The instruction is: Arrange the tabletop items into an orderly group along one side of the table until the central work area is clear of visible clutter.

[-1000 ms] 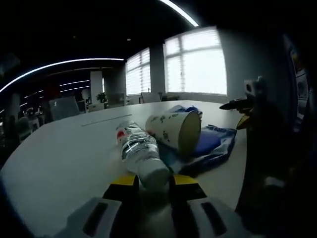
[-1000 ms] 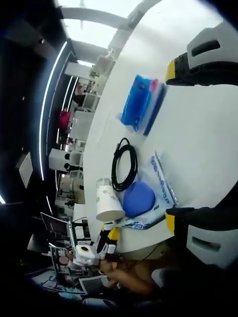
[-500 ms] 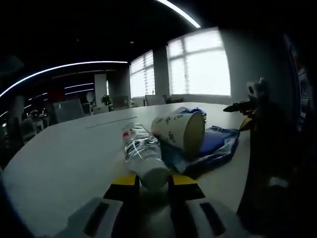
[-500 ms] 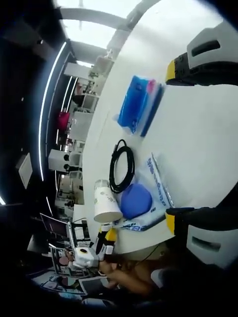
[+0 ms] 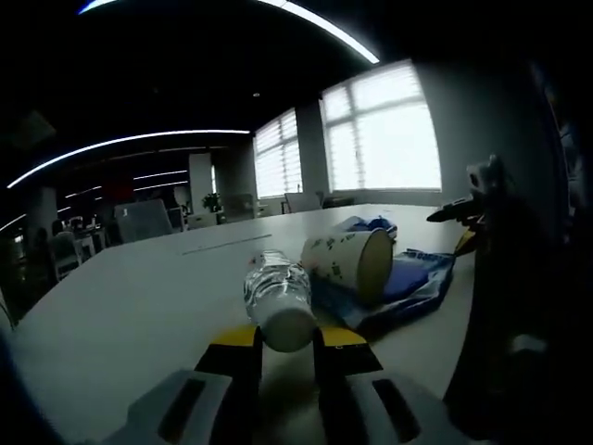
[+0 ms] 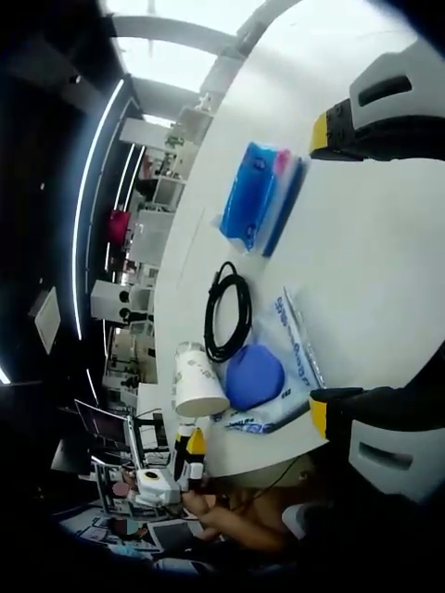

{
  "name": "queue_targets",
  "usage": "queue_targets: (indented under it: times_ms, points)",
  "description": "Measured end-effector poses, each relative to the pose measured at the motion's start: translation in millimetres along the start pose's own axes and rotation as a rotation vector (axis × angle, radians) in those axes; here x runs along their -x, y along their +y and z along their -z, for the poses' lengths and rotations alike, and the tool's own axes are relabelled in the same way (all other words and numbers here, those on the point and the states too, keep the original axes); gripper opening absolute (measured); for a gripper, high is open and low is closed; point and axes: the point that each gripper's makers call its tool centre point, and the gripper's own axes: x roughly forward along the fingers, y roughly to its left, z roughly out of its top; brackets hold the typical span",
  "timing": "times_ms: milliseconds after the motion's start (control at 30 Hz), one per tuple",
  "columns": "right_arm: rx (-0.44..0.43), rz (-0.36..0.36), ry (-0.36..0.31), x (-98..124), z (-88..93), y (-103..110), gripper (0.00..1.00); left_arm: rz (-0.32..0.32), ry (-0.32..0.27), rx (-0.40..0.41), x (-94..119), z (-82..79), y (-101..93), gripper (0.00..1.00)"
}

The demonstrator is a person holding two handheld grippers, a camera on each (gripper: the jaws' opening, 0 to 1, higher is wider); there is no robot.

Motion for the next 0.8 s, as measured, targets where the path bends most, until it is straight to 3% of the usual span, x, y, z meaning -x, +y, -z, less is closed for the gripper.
queue_targets:
  times_ms: [800]
  points:
    - [0.009,-0.008,0.012,-1.0,-1.0,2.0,0.98,-0.048,-0.044,-0.030,12.4,-18.8,12.7,0.19]
